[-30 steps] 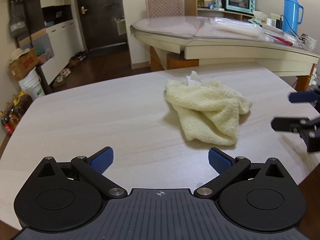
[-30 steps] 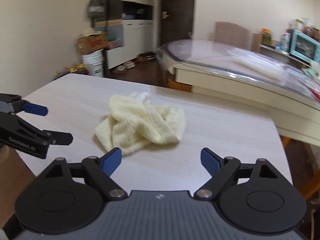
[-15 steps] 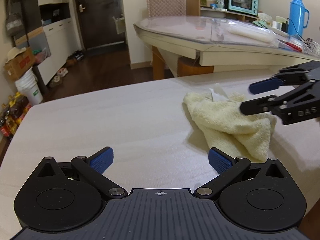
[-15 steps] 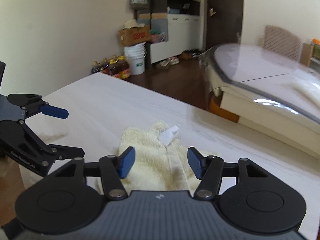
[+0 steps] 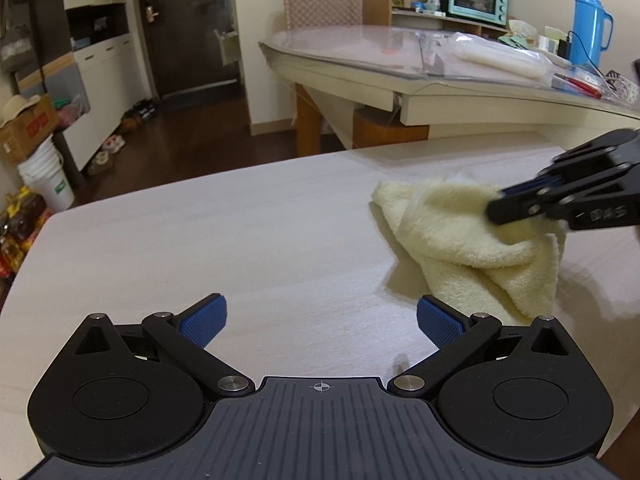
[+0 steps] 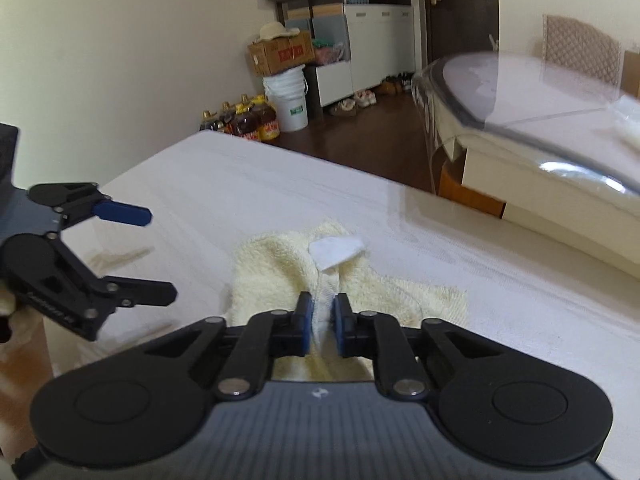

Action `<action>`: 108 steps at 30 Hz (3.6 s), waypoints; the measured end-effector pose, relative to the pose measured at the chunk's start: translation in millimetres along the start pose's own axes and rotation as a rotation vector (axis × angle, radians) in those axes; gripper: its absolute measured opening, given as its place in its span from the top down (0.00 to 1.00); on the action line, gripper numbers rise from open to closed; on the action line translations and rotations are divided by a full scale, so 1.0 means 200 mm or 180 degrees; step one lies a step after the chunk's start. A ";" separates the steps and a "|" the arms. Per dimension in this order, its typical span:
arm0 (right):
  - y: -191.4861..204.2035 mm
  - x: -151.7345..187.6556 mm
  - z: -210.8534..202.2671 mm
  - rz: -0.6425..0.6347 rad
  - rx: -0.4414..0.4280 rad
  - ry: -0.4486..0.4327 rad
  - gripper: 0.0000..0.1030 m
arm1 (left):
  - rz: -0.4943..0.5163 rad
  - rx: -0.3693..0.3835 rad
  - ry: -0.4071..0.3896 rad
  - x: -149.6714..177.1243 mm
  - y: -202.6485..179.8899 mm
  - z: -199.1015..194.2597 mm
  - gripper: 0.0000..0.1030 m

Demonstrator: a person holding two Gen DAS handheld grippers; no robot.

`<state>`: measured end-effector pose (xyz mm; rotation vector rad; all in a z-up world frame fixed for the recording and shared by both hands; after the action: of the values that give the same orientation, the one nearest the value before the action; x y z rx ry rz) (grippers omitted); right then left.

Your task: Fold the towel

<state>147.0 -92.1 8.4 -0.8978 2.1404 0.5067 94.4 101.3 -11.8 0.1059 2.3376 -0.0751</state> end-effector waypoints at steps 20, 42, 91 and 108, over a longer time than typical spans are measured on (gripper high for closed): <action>0.32 0.52 -0.58 -0.0198 -0.0088 -0.0063 0.89 | 0.0559 0.0515 0.0247 -0.32 -0.16 0.13 0.00; 0.38 0.68 -0.64 -0.0099 0.0007 -0.0130 0.89 | 0.1002 0.1058 0.0874 -0.41 -0.54 0.45 0.64; 0.11 0.25 -0.12 -0.0336 0.0314 -0.0242 0.56 | -0.0004 0.0775 0.0439 0.05 0.22 -0.17 0.83; 0.00 0.17 0.09 -0.0416 0.0539 -0.0239 0.88 | 0.0122 0.0761 0.0329 0.05 0.22 -0.17 0.96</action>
<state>140.1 -96.9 -28.0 -0.9015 2.0076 0.2842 68.2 147.8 3.5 0.2788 2.4202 -0.3372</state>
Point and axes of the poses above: each gripper's, at about its wrist camera, not at the fingertips, and z roughly the way its jaws point, y to its left, x to its underside, the point moved 1 cm from there along z, roughly the way its jaws point, and after that the axes turned 7 degrees about x, right-handed, at the moved point
